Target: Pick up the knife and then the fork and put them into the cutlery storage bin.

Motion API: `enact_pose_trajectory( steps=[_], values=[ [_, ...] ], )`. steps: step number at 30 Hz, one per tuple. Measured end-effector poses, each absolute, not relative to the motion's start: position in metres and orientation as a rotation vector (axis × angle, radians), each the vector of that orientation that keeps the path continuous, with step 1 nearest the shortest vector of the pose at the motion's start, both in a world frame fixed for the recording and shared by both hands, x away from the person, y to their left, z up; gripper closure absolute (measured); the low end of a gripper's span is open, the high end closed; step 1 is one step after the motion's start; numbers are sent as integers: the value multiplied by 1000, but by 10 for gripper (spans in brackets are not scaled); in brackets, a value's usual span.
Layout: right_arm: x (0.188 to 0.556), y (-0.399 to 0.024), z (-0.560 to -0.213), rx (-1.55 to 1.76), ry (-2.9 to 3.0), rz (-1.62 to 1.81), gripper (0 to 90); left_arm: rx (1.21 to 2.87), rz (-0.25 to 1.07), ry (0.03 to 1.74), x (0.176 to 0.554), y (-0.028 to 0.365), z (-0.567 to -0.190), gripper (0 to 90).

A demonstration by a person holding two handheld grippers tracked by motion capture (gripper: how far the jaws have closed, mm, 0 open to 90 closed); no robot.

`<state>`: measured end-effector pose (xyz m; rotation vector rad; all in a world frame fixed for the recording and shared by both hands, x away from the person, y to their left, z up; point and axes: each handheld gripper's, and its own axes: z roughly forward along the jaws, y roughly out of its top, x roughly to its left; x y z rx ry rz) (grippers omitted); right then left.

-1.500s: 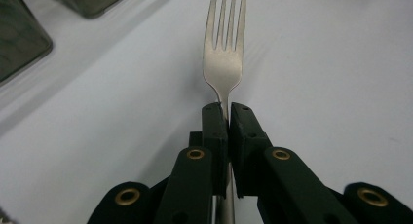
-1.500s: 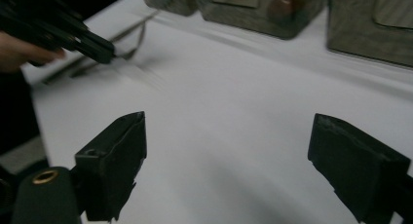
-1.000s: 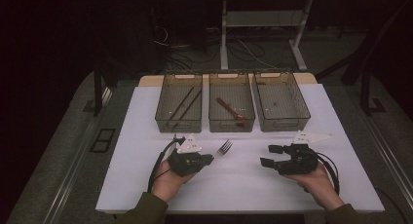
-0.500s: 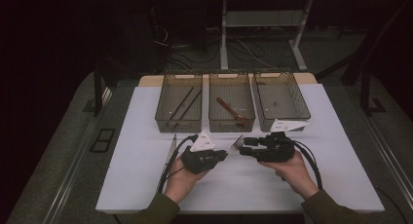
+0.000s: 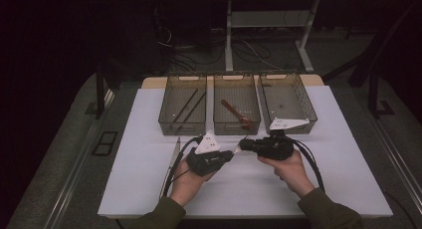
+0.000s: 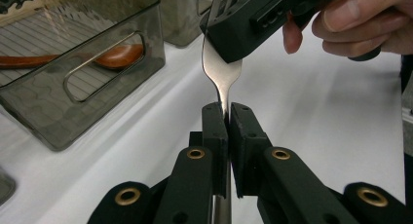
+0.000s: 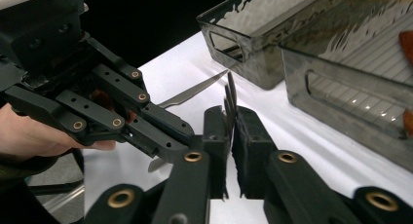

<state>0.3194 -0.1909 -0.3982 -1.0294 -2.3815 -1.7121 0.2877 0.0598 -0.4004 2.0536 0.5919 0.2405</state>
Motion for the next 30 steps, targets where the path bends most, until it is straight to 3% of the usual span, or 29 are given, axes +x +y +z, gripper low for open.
enact_pose_trajectory(
  steps=[5, 13, 25, 30],
  values=[
    [319, -188, -394, -1003, -2410, -1730, 858, 2028, 208, 587, 290, 64, -402, 835],
    [320, -202, -386, -1035, -2453, -1754, 860, 2025, 207, 575, 289, 77, -403, 679],
    [322, -236, -374, -1139, -2470, -1803, 860, 1995, 228, 585, 278, 131, -414, 499],
    [324, -249, -370, -1179, -2472, -1822, 860, 1980, 229, 595, 272, 147, -419, 385]
  ],
)
